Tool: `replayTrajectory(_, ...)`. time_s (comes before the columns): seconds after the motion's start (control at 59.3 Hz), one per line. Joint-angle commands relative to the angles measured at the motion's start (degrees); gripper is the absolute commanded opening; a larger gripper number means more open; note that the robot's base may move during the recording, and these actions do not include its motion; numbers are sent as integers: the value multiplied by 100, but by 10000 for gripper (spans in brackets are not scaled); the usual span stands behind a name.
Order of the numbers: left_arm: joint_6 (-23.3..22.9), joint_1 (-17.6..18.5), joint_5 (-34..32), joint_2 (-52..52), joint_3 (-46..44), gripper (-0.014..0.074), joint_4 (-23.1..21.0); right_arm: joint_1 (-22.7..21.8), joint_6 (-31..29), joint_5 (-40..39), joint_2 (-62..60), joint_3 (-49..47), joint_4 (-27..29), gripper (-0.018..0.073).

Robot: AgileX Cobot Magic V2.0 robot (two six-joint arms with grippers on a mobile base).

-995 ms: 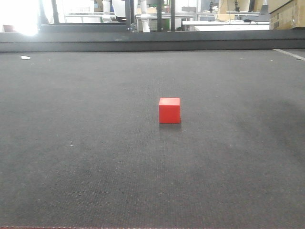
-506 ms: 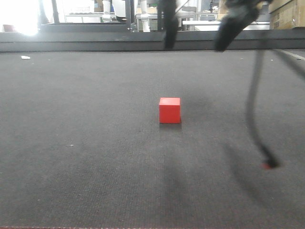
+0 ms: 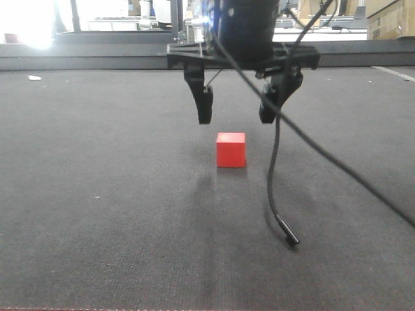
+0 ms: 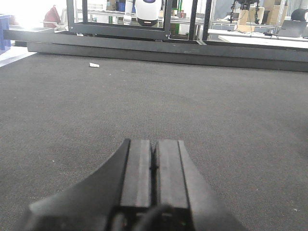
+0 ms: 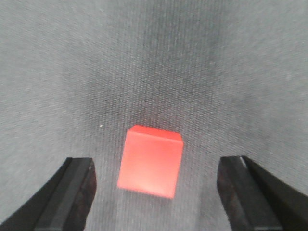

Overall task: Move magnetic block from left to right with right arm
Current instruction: 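Lower the open right gripper over the red cube and close on it, then lift the red cube in the right gripper off the table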

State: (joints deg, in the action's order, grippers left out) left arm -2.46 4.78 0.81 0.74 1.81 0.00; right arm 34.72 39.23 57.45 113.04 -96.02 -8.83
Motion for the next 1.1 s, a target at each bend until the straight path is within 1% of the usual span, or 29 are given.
replayTrajectory(0.0, -25, -13, -515, 85, 59, -116, 0, -26, 33, -244, -218, -191, -163, 613)
replayTrajectory(0.321, -25, -13, -515, 85, 59, -116, 0, -55, 100, -395, 115, -191, -92, 609)
replayTrajectory(0.388, -25, -13, -515, 85, 59, -116, 0, -55, 100, -395, 169, -191, -85, 584)
replayTrajectory(0.422, -25, -13, -515, 85, 59, -116, 0, -55, 100, -402, 187, -191, -85, 555)
replayTrajectory(0.489, -25, -13, -515, 85, 59, -116, 0, -55, 100, -429, 209, -191, -85, 470)
replayTrajectory(0.574, -25, -13, -515, 85, 59, -116, 0, -55, 100, -437, 216, -191, -85, 358)
replayTrajectory(0.59, -25, -13, -515, 85, 59, -116, 0, -55, 100, -437, 216, -191, -85, 320)
replayTrajectory(0.709, -25, -13, -515, 85, 59, -116, 0, -55, 100, -442, 203, -191, -85, 222)
replayTrajectory(0.81, -25, -13, -515, 85, 59, -116, 0, -61, 20, -478, 113, -191, -85, 217)
replayTrajectory(0.894, -25, -13, -515, 85, 59, -116, 0, -117, -176, -503, -13, -206, -85, 217)
replayTrajectory(0.995, -25, -13, -515, 85, 59, -116, 0, -227, -588, -495, -244, -206, -85, 217)
replayTrajectory(1.08, -25, -13, -515, 85, 59, -116, 0, -365, -1064, -409, -457, -206, -85, 217)
